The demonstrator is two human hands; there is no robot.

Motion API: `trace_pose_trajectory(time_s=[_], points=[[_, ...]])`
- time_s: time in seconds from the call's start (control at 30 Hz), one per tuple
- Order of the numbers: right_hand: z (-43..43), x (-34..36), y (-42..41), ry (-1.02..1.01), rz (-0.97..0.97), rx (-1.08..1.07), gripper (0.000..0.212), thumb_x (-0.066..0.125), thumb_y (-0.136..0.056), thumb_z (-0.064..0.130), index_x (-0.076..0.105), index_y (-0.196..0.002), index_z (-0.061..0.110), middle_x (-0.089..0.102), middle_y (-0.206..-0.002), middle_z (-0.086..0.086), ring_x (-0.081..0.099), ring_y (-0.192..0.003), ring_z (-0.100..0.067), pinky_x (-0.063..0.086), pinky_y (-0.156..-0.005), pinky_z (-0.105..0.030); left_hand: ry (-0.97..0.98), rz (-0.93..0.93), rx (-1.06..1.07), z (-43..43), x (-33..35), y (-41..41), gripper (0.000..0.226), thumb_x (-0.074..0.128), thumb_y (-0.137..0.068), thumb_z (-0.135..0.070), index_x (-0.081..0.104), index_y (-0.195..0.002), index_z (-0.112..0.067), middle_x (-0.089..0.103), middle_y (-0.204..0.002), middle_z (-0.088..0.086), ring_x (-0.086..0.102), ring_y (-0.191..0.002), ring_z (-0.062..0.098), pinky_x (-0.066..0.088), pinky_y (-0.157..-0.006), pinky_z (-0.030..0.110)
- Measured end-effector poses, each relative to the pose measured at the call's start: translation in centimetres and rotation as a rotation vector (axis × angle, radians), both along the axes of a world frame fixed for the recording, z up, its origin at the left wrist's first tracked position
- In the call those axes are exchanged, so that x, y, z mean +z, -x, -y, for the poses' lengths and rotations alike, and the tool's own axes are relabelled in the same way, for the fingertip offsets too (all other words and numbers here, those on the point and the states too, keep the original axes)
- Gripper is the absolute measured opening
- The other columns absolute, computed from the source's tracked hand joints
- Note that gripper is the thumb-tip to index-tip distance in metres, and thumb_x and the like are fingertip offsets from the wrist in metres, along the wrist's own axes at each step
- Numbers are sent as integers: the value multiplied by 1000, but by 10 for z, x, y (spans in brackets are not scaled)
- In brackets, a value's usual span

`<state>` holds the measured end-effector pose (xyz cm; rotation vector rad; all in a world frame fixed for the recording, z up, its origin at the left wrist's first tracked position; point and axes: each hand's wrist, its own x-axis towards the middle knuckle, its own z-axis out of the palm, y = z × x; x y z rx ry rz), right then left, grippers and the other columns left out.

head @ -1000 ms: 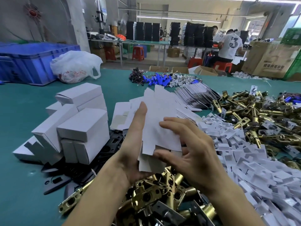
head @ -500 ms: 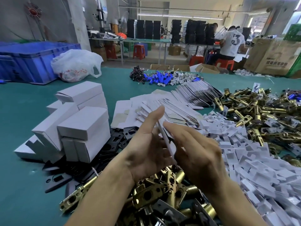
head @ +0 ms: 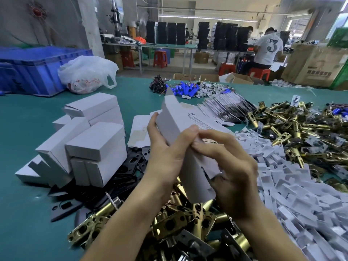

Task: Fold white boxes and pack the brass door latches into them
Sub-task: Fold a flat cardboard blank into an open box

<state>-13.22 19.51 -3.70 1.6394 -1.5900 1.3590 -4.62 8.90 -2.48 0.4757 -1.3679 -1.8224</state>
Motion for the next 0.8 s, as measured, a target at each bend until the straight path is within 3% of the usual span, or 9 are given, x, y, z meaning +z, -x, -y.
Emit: trace_pose_trajectory(time_s=[0.1,0.17,0.23,0.37,0.43,0.53,0.63,0.7,0.8], points=[[-9,12,11,-435,169,149,71,55,-73,-5,61,-132,33,61,-130,13,57,-120,-2,49,-93,-20,121,24,196,11,-2,-6,103,85,-55,-52,25,-139,-55,64,-128,-1,68,-110,14,57,-96,42],[-15,18,15,-548,273,176,66,54,-79,7,53,-130,49,60,-127,26,57,-118,2,50,-99,-25,288,80,294,14,-2,-10,116,87,-57,-52,10,-143,-61,66,-124,-6,69,-103,2,56,-94,32],[-18,23,15,-414,392,195,55,56,-82,16,52,-123,52,60,-125,26,58,-118,1,51,-100,-28,398,114,295,11,-3,-12,123,88,-56,-54,5,-146,-60,66,-122,-10,69,-101,0,55,-89,25],[-15,28,9,-202,452,268,59,67,-85,32,45,-137,49,55,-139,17,59,-123,-11,51,-96,-28,571,80,205,-7,-4,-6,106,91,-63,-43,28,-149,-44,63,-123,-20,67,-105,3,58,-77,19],[-12,24,8,-155,412,239,58,71,-86,27,49,-138,41,57,-139,9,60,-123,-15,54,-94,-30,574,45,163,-15,-5,-5,96,92,-70,-30,34,-145,-44,65,-120,-19,70,-100,6,58,-72,19],[-9,20,10,-75,371,155,47,70,-87,16,57,-129,30,61,-130,1,64,-116,-16,58,-87,-38,603,48,164,-22,-8,-3,82,91,-72,-28,41,-134,-46,67,-112,-16,72,-91,6,56,-66,15],[-12,20,14,-83,561,237,36,69,-85,16,64,-119,28,67,-120,-4,69,-104,-19,60,-80,-41,585,65,108,-19,-9,-4,82,93,-65,-29,42,-127,-48,67,-112,-7,71,-95,14,58,-68,21],[-16,22,18,-124,641,275,28,68,-86,15,67,-112,25,71,-107,-5,71,-96,-19,60,-73,-36,611,84,33,-14,-7,-5,76,89,-63,-39,43,-122,-51,63,-115,-4,69,-99,21,61,-73,32],[-21,24,24,-170,671,268,14,68,-90,7,67,-101,16,72,-94,-10,72,-85,-23,60,-68,-37,608,66,-78,-7,-5,-8,56,82,-75,-40,48,-118,-47,63,-111,-12,70,-96,24,63,-74,44]])
